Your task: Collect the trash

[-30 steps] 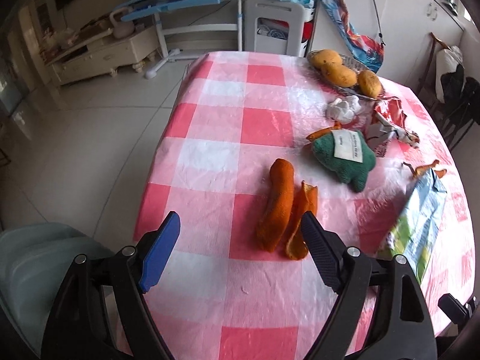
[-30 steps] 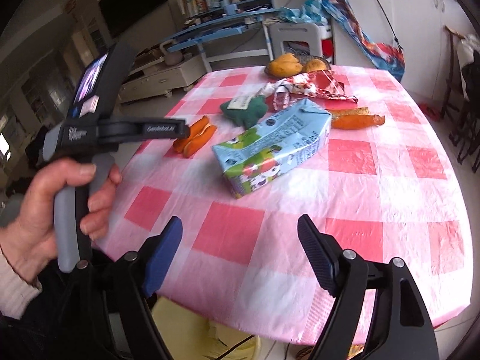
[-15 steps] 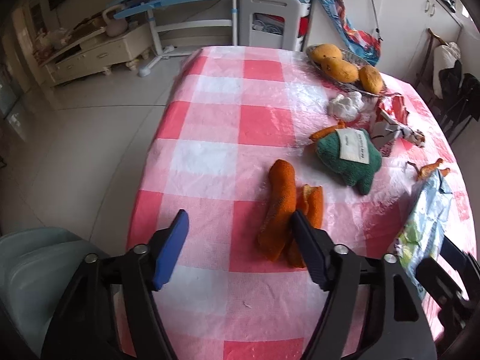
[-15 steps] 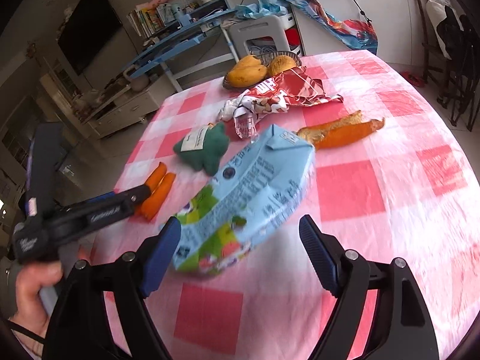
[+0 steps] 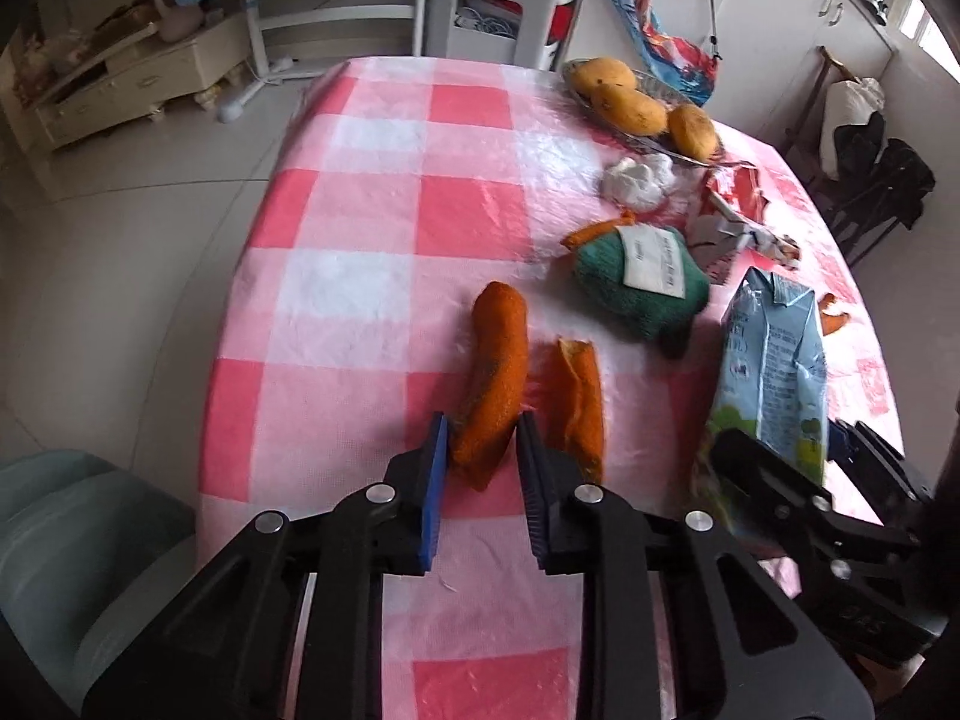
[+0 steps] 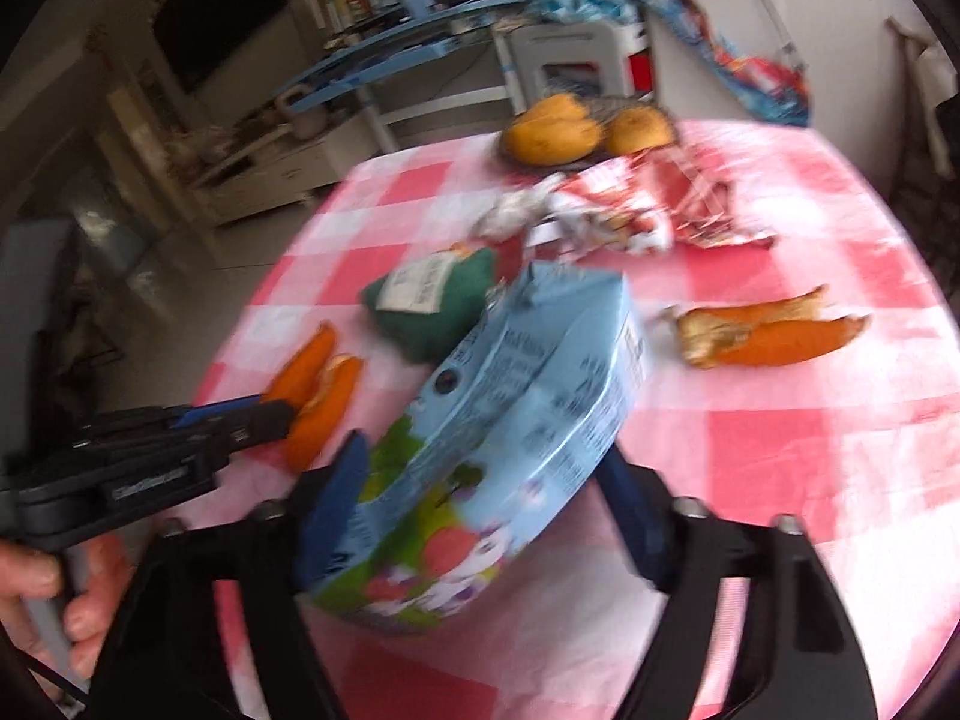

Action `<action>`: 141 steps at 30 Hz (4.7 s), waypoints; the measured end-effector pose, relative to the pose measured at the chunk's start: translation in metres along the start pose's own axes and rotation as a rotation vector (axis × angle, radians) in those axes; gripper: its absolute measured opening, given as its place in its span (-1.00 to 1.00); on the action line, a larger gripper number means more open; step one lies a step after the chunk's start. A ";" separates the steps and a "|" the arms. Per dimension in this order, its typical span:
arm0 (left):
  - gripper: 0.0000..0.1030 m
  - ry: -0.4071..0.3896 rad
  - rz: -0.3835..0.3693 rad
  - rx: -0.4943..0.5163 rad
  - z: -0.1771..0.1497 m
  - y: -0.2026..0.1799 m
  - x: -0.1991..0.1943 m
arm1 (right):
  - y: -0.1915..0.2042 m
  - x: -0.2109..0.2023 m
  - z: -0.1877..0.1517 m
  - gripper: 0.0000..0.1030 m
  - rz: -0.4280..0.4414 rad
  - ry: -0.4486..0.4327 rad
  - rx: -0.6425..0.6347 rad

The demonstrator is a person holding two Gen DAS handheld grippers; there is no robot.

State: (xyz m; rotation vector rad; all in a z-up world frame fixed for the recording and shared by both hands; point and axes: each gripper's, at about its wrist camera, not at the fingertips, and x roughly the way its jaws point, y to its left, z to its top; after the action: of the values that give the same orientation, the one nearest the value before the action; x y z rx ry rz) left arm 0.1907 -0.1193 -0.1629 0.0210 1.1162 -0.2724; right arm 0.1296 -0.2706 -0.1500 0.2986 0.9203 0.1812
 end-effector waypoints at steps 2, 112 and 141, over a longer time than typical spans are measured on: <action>-0.56 -0.002 0.001 -0.003 0.001 0.000 0.001 | 0.000 -0.004 0.000 -0.03 0.034 0.007 -0.002; 0.71 -0.334 0.213 -0.027 -0.135 -0.001 -0.138 | 0.046 -0.114 -0.120 0.58 -0.018 -0.129 -0.169; 0.74 -0.325 0.210 -0.028 -0.139 -0.003 -0.131 | 0.095 -0.107 -0.135 0.65 -0.105 -0.168 -0.455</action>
State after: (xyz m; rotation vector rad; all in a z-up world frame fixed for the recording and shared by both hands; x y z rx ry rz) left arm 0.0135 -0.0739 -0.1072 0.0660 0.7864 -0.0682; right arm -0.0452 -0.1872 -0.1151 -0.1544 0.7024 0.2590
